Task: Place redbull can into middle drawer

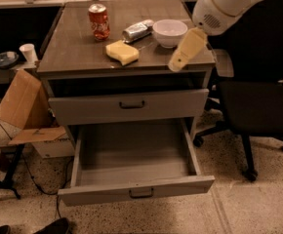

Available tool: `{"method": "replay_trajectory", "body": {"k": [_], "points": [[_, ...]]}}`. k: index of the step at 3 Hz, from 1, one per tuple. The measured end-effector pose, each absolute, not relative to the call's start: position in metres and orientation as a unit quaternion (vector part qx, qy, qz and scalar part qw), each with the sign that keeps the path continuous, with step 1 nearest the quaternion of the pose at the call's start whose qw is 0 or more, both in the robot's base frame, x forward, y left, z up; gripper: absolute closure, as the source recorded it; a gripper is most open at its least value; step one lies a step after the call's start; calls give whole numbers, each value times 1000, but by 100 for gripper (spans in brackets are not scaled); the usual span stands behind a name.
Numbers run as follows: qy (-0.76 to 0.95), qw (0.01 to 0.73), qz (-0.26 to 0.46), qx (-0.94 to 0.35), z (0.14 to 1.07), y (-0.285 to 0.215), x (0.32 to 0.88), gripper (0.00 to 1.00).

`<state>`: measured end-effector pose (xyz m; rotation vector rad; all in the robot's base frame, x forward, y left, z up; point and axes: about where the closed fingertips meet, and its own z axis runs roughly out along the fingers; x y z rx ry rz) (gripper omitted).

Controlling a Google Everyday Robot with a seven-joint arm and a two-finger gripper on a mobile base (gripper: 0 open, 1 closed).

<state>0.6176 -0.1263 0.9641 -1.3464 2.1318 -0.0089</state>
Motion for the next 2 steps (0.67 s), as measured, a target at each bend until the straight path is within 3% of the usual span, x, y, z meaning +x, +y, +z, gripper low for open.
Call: {"method": "replay_trajectory", "body": {"k": [1, 2], "points": [[839, 328, -9, -435, 967, -102, 655, 0], [848, 327, 0, -418, 966, -102, 654, 0]]}}
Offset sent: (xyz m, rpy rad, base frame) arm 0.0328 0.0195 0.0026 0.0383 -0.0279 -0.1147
